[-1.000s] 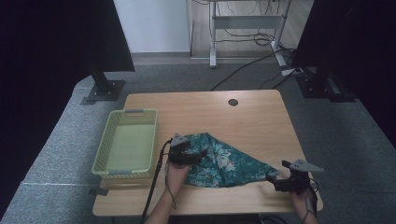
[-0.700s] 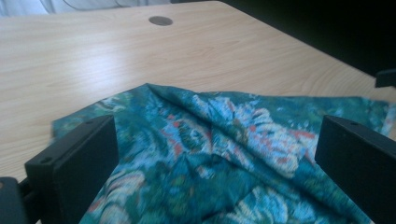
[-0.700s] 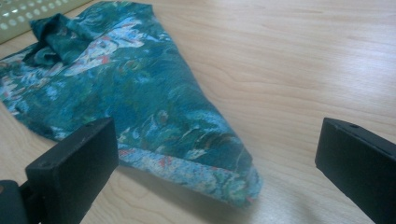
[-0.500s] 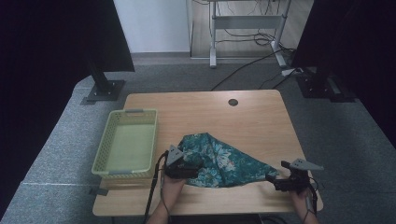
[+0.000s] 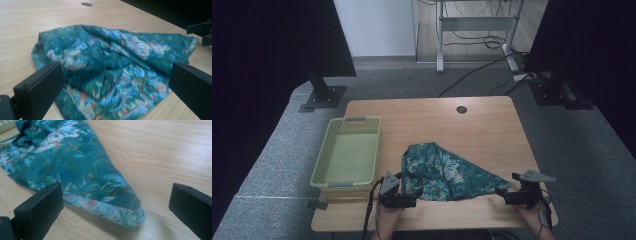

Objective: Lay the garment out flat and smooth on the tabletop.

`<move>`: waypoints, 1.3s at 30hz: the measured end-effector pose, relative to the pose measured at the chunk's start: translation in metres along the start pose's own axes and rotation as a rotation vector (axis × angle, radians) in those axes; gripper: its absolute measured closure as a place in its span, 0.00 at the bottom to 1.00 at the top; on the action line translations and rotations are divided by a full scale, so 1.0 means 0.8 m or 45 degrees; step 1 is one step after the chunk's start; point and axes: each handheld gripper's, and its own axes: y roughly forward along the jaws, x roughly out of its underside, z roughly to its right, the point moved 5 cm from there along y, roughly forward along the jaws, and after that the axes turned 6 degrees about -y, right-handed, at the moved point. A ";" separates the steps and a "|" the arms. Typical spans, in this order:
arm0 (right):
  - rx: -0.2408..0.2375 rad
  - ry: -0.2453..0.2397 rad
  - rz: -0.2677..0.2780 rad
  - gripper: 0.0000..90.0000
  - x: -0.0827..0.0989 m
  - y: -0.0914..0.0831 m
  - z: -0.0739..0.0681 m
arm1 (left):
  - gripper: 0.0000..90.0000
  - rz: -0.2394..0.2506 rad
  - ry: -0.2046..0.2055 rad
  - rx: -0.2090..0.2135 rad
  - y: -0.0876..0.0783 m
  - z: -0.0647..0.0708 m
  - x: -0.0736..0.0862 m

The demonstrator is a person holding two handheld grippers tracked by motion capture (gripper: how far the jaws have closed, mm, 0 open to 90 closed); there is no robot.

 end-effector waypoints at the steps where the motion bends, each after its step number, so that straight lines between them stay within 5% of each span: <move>1: 0.010 -0.006 0.001 0.00 0.000 0.000 0.000 | 0.00 0.002 -0.002 0.000 -0.003 0.000 0.003; 3: 0.007 -0.014 -0.004 0.00 0.000 0.000 -0.001 | 0.00 0.006 0.022 -0.035 -0.008 -0.002 0.010; 17: 0.011 -0.040 -0.008 0.00 0.000 0.001 -0.004 | 0.00 0.068 0.053 -0.062 -0.021 -0.006 0.020; 20: 0.029 -0.047 0.001 0.00 -0.001 0.000 -0.004 | 0.01 0.123 0.060 -0.082 -0.025 -0.007 0.019; 34: -0.004 -0.076 -0.038 0.01 -0.001 0.002 -0.007 | 0.03 0.119 0.110 -0.029 -0.020 -0.001 0.021; 39: -0.065 -0.156 -0.016 0.06 -0.023 0.000 -0.021 | 0.04 0.122 0.101 -0.018 -0.021 -0.001 0.021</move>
